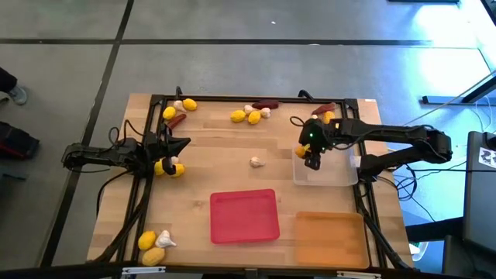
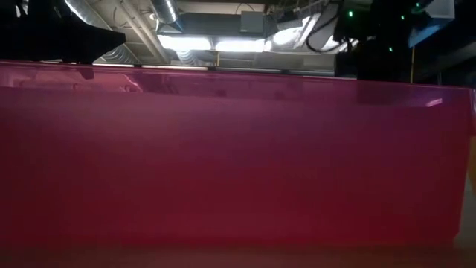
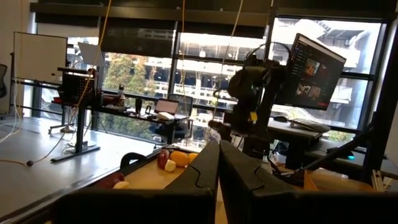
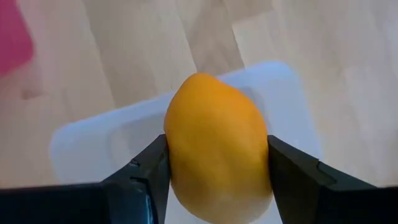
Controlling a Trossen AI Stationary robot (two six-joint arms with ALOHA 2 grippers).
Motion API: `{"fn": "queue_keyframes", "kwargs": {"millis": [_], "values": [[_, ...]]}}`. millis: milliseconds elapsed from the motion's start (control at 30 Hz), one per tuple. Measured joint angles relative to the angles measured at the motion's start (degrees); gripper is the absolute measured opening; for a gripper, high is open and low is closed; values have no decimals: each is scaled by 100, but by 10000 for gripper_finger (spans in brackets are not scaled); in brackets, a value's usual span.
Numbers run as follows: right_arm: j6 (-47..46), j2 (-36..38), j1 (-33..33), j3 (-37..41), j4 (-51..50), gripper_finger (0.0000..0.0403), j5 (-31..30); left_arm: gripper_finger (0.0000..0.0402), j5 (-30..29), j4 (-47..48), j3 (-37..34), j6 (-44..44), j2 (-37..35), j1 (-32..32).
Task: Sort produce into baskets
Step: Put the yellow lemon into the transparent bin
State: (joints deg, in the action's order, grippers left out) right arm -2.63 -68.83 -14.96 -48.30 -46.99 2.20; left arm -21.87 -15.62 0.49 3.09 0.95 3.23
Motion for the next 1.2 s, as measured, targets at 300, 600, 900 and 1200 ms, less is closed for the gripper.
{"fn": "queue_keyframes", "kwargs": {"millis": [300, 600, 900, 1200], "values": [[-158, -31, -7, 677, 796, 204, -276, 8, 0, -2, 0, -2, 0, 2], [-326, -273, -7, 1116, 1161, 204, -525, 8, 0, -7, 0, -2, 0, 2], [-479, -451, -7, 1232, 1383, 237, -508, 8, 0, -3, 0, 2, 0, 1], [-353, -447, -7, 828, 830, 302, -453, 8, 0, -4, 0, 11, 0, 2]]}}
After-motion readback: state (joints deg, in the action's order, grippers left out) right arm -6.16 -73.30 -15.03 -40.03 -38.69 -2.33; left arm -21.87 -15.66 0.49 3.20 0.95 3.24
